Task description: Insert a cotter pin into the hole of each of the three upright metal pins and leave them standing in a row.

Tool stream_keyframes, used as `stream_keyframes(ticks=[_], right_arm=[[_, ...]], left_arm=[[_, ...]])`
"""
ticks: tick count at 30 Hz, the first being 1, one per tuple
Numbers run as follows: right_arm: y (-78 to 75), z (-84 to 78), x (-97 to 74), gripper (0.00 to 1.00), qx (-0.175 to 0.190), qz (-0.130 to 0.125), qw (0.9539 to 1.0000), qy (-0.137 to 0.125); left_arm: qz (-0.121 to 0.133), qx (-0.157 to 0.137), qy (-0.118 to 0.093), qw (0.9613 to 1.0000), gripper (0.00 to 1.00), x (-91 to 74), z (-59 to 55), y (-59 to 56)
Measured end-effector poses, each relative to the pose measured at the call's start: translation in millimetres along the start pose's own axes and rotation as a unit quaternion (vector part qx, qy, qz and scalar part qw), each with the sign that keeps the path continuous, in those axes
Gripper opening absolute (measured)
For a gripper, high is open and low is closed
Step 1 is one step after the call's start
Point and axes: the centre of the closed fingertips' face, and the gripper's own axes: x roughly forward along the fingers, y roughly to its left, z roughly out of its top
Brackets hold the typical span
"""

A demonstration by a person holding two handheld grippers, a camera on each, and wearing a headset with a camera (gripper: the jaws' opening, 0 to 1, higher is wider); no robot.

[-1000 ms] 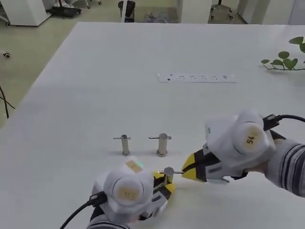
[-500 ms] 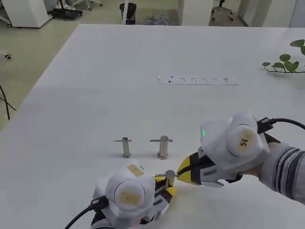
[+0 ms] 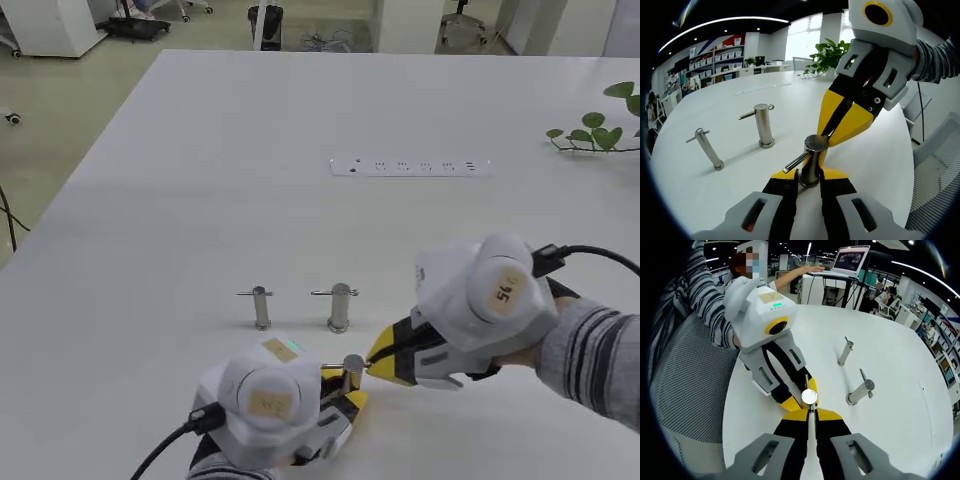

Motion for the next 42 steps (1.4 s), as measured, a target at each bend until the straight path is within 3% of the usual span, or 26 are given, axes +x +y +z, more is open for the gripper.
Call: stream_keyframes(ticks=[4,8,16,20,23,27,42], right_arm=[[-1.3,-1.0,-0.2,0.06,0.012,-0.003,0.9999,0.001],[-1.8,4.8,0.3,0.11,0.042,0.001,0.999,-0.016],[3.0,9.1,16.9,0.16,0.092,0.012,0.9952,-0.031],[5.0,9.0,24.1,0.16,0.095,0.013,0.9949,-0.031],[5.7,8.5,28.3,0.15,0.098,0.014,0.9946,-0.032],[4.0,8.7,30.3,0.14,0.099,0.011,0.9944,-0.035],[2.2,9.2,28.6,0.09,0.082,0.013,0.9957,-0.041]], left_arm=[[-0.009,0.007,0.001,0.9999,0.25,-5.3,0.0,0.7],[-0.01,0.009,-0.001,0.9999,0.32,-10.2,1.4,2.7],[-0.017,0.0,-0.003,0.9998,0.45,-19.5,2.9,1.9],[-0.019,0.002,-0.002,0.9998,0.5,-24.5,1.6,2.1],[-0.022,-0.016,-0.009,0.9996,0.53,-29.0,3.4,2.9],[-0.018,-0.011,-0.006,0.9998,0.57,-34.4,2.9,5.2],[-0.007,-0.024,-0.022,0.9994,0.69,-53.5,14.7,14.6]])
